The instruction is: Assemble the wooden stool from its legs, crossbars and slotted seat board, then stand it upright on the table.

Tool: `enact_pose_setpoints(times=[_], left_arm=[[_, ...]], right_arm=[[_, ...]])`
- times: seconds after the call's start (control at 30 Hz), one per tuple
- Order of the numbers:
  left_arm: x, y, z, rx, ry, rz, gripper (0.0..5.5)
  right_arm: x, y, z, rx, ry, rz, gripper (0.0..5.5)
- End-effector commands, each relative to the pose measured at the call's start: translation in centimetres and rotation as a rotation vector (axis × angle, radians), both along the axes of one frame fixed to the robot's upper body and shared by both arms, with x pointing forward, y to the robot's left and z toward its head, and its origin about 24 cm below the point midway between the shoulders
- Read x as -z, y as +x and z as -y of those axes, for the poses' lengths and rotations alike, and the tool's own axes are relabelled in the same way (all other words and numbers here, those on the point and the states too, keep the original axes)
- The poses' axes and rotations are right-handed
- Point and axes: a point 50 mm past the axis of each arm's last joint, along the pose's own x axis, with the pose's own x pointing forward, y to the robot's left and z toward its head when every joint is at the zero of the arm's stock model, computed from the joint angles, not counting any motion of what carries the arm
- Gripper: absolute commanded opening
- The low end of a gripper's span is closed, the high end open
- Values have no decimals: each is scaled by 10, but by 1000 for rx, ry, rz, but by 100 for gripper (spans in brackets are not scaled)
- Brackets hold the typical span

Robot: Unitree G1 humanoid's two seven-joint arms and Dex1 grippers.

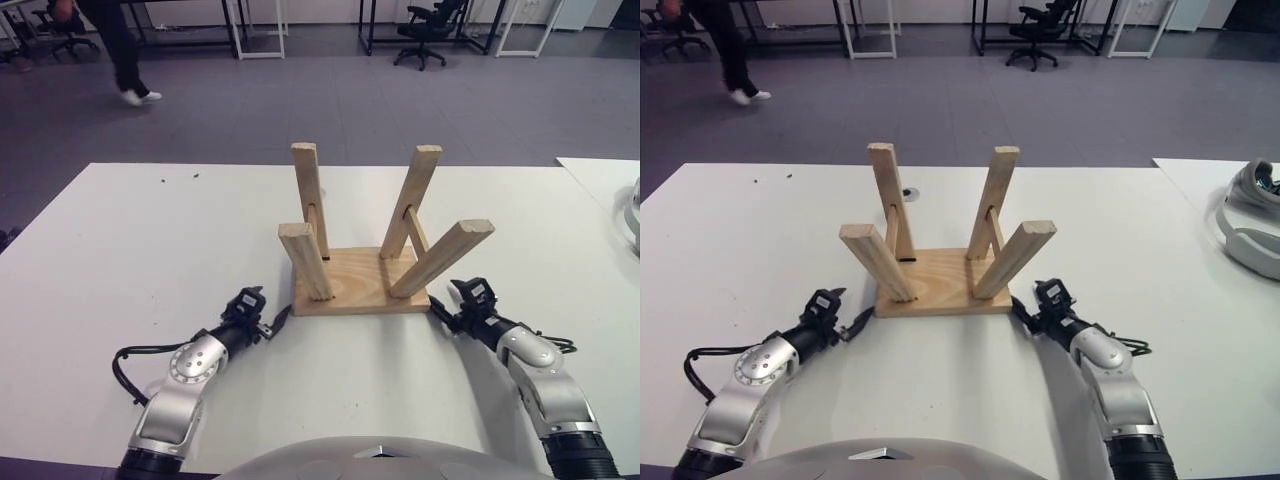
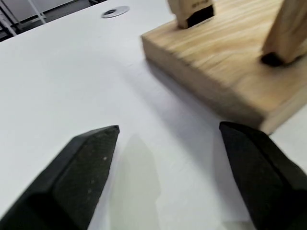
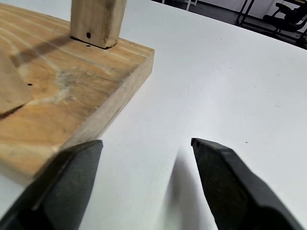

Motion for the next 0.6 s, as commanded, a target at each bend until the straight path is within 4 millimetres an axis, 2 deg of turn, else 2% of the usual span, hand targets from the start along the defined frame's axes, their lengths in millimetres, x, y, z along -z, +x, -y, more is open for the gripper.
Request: enact_pose_setpoints(times=[0.03,0.13,0.2,0.3,0.37,0.5,0.6], left_arm=[[-8,9,39,99,-90,17,388],[-27,5,51,147,-191,4,388],[-51,5,50,210,-224,20,388],[-91,9,40,235,-274,78,388],[-111,8,35,257,-296,115,388],[-123,-6,29,320,-299,103,388],[-117,-11,20,308,-275,59,388]], right_arm=[[-11,5,-35,-94,92,-1,348],[-30,1,-52,-176,159,-3,348],[-59,-3,-63,-251,232,-3,348],[-87,-11,-63,-334,213,-20,348],[-102,-14,-59,-368,184,6,348],[-131,-12,-52,-387,186,87,348],[-129,-17,-42,-366,170,66,348]])
